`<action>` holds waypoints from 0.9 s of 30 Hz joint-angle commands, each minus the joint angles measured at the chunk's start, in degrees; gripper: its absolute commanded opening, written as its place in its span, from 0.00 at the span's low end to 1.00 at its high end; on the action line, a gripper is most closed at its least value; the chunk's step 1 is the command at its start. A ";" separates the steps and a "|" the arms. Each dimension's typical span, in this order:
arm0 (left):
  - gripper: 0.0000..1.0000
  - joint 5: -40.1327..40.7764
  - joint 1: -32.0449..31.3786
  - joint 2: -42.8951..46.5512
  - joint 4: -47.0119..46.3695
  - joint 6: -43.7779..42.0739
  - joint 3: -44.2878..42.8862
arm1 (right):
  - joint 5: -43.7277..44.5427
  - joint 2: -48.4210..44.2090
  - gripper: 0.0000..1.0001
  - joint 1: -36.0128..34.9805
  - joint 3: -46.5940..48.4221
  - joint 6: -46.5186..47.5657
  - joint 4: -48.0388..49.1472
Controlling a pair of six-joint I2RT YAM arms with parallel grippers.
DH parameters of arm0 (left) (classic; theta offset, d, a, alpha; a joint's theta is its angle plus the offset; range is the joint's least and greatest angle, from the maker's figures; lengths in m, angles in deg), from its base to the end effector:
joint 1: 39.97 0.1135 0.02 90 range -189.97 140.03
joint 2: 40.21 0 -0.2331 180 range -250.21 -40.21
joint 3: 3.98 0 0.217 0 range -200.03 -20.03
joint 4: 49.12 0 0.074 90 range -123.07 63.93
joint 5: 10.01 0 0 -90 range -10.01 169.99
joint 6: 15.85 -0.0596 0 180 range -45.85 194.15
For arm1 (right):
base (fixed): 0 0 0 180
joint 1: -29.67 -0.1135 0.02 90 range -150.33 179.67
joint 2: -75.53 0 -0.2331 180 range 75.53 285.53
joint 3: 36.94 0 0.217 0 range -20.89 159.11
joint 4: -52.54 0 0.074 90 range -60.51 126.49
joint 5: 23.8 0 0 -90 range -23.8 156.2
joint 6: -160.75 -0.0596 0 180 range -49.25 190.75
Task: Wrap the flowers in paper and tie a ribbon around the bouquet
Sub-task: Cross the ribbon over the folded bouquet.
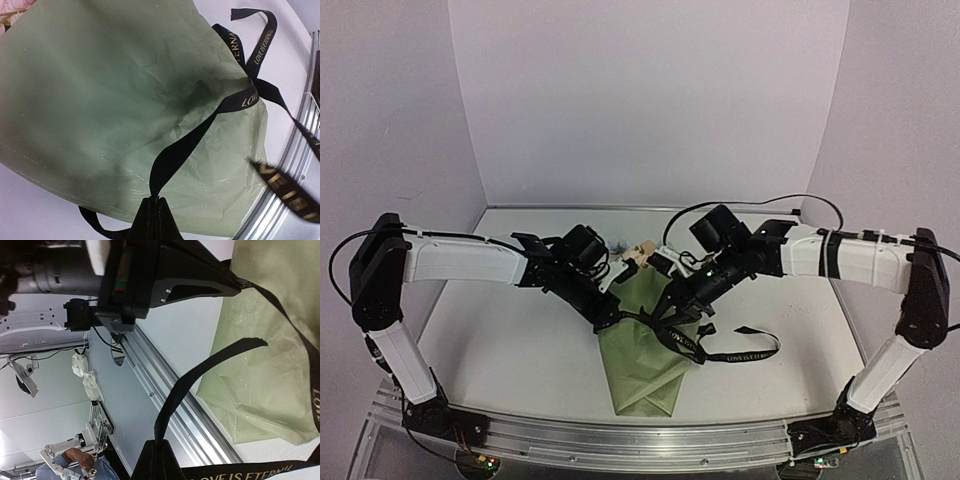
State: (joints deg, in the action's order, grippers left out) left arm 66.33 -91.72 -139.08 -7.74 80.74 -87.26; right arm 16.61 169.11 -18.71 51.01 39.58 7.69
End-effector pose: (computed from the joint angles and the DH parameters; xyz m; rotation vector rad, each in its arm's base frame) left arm 0.1975 -0.2733 0.1749 1.1145 2.4327 -0.6661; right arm 0.1801 0.2710 0.2380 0.8332 -2.5602 -1.5534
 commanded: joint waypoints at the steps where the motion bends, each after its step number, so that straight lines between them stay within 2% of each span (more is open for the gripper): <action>1: 0.00 -5.81 1.38 1.99 -3.13 1.35 0.30 | -0.34 4.80 0.00 -2.44 2.80 -0.65 2.92; 11: 0.00 -8.50 2.70 5.35 -5.08 2.43 2.16 | 10.62 12.48 0.00 -3.30 5.01 1.36 0.38; 18: 0.00 -9.75 2.80 6.17 -5.43 2.51 2.84 | 25.32 14.28 0.00 -3.90 7.31 4.62 -7.03; 27: 0.00 -14.97 2.80 4.13 -4.25 1.78 2.81 | 37.74 15.35 0.00 -5.43 8.43 2.39 -9.11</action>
State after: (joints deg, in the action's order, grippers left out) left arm 55.31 -89.14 -135.11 -11.09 83.12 -84.80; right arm 45.76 182.83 -22.99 56.38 42.66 0.57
